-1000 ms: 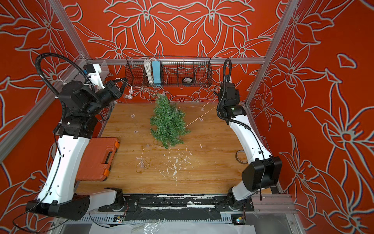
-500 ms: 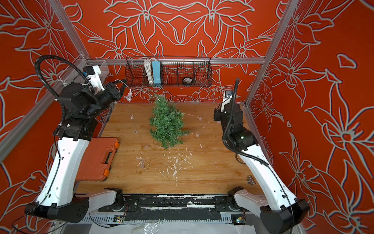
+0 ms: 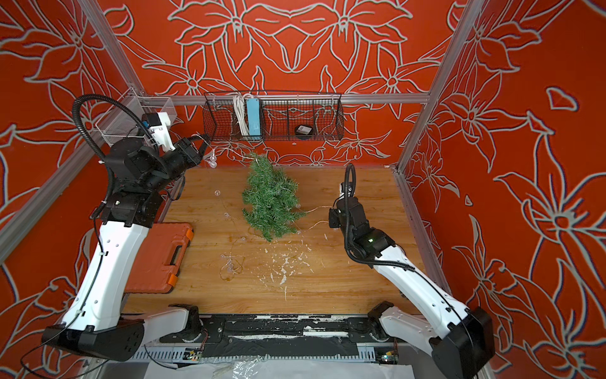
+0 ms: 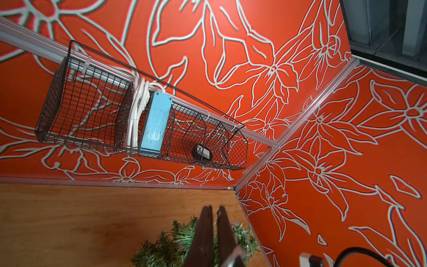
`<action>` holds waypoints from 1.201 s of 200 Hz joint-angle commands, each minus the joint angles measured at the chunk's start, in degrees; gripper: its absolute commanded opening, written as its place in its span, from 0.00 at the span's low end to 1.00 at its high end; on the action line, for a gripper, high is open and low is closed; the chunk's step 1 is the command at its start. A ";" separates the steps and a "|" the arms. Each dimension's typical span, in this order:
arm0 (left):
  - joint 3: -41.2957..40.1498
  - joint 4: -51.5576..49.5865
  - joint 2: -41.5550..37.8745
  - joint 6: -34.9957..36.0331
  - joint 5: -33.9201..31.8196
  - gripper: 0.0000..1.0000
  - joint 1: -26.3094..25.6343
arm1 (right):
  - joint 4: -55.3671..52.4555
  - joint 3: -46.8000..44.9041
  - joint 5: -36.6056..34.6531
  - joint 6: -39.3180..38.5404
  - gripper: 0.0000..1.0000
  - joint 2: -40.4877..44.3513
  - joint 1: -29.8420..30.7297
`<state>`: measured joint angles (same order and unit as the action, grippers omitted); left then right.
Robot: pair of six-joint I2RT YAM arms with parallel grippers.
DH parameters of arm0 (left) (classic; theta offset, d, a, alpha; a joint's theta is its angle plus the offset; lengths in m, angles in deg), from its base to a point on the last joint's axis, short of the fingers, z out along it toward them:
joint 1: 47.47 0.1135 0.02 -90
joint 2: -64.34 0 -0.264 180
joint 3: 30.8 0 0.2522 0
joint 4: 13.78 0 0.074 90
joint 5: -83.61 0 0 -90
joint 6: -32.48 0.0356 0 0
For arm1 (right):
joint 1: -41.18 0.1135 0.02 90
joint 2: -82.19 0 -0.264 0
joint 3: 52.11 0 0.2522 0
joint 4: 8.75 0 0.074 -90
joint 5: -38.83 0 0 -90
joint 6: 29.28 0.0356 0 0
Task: Remove string lights from the small christmas tree
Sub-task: Remove the light string from the Christmas tree.
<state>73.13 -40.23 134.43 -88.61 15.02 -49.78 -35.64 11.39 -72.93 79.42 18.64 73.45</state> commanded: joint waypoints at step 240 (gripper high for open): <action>0.01 3.73 -1.43 -2.96 7.00 0.00 -0.24 | 19.30 -15.74 33.25 -2.79 0.55 9.95 -5.13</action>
<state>72.19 -38.15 134.30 -91.50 20.99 -49.82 -26.66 -2.31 -53.54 83.14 23.82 66.15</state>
